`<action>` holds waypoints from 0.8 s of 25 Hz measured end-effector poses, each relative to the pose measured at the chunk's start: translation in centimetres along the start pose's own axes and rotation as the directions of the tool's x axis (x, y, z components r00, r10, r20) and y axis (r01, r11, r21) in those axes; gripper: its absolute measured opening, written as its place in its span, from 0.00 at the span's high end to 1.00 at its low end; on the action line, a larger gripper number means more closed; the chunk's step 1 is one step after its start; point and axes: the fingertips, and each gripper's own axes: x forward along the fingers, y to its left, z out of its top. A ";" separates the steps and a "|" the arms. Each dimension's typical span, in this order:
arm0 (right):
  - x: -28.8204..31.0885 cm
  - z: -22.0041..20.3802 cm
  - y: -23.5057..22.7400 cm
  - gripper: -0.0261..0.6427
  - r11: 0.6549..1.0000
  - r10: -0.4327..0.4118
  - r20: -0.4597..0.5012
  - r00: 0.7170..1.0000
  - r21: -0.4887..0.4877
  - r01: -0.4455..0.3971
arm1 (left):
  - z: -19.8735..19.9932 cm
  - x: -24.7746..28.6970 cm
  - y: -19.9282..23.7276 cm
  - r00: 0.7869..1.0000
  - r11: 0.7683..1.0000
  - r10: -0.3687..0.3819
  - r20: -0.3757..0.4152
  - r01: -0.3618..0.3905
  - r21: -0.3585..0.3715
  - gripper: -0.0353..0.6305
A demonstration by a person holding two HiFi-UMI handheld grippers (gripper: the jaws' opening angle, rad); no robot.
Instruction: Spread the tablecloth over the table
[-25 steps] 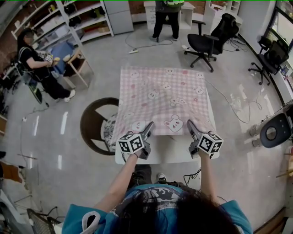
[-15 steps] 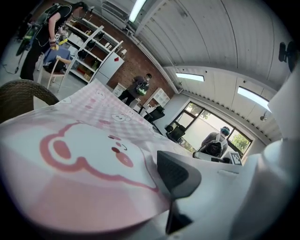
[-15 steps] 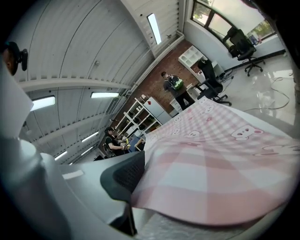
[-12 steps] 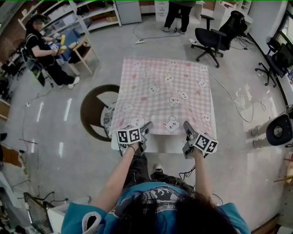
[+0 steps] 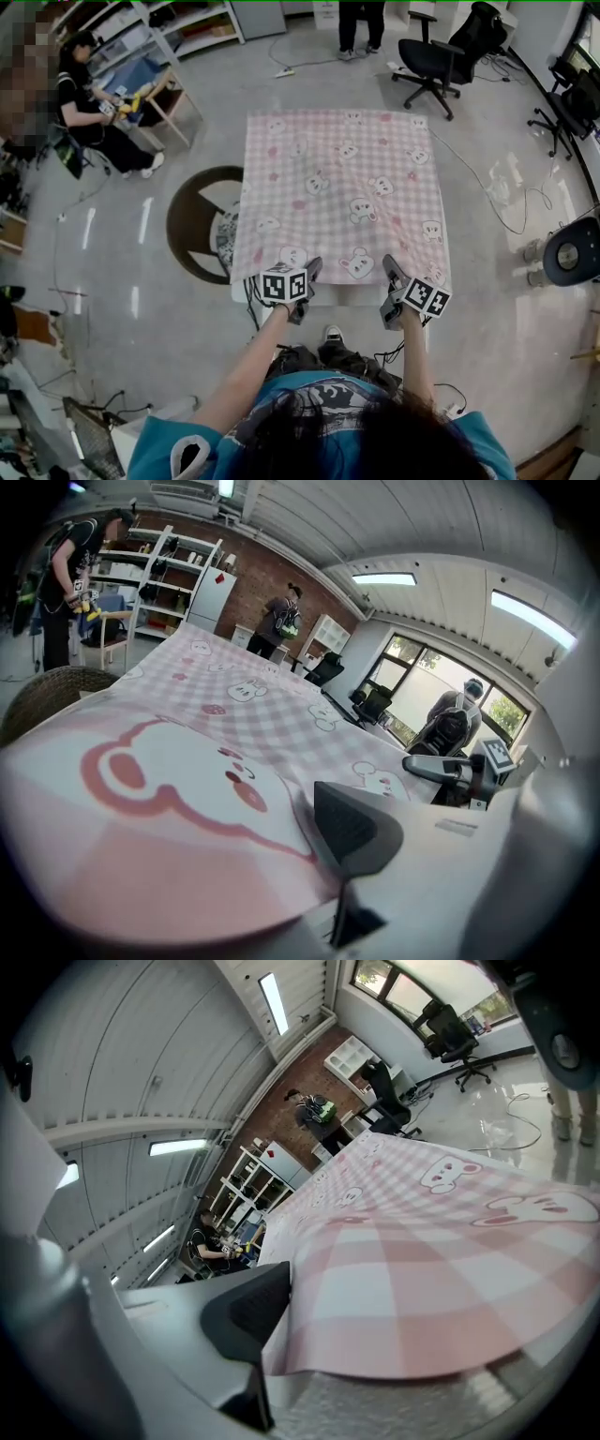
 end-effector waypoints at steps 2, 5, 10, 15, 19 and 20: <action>-0.2 -1.0 -0.3 0.85 0.999 -0.011 -0.003 1.000 0.030 0.011 | -0.7 -0.3 0.3 1.000 1.000 0.010 -0.001 -0.010 -0.018 0.82; -1.0 -3.0 -1.0 0.85 0.995 -0.028 -0.011 1.000 0.101 0.029 | -2.6 -0.9 0.6 1.000 0.996 0.016 0.000 -0.016 -0.089 0.82; -1.2 -4.6 -1.8 0.85 0.982 -0.048 -0.010 0.999 0.180 0.049 | -5.6 -0.8 1.5 1.000 0.972 0.005 0.011 -0.003 -0.235 0.82; -1.7 -6.4 -3.1 0.83 0.973 -0.075 -0.024 0.997 0.216 0.079 | -7.8 -1.1 1.6 1.000 0.969 0.000 0.019 0.005 -0.249 0.82; -1.8 -6.9 -3.9 0.83 0.965 -0.096 -0.008 0.995 0.243 0.096 | -10.2 -2.1 2.3 0.999 0.961 0.028 -0.024 -0.034 -0.274 0.79; -1.8 -7.0 -4.2 0.83 0.963 -0.102 -0.009 0.995 0.251 0.101 | -10.9 -2.5 2.4 0.998 0.967 0.037 -0.041 -0.047 -0.249 0.79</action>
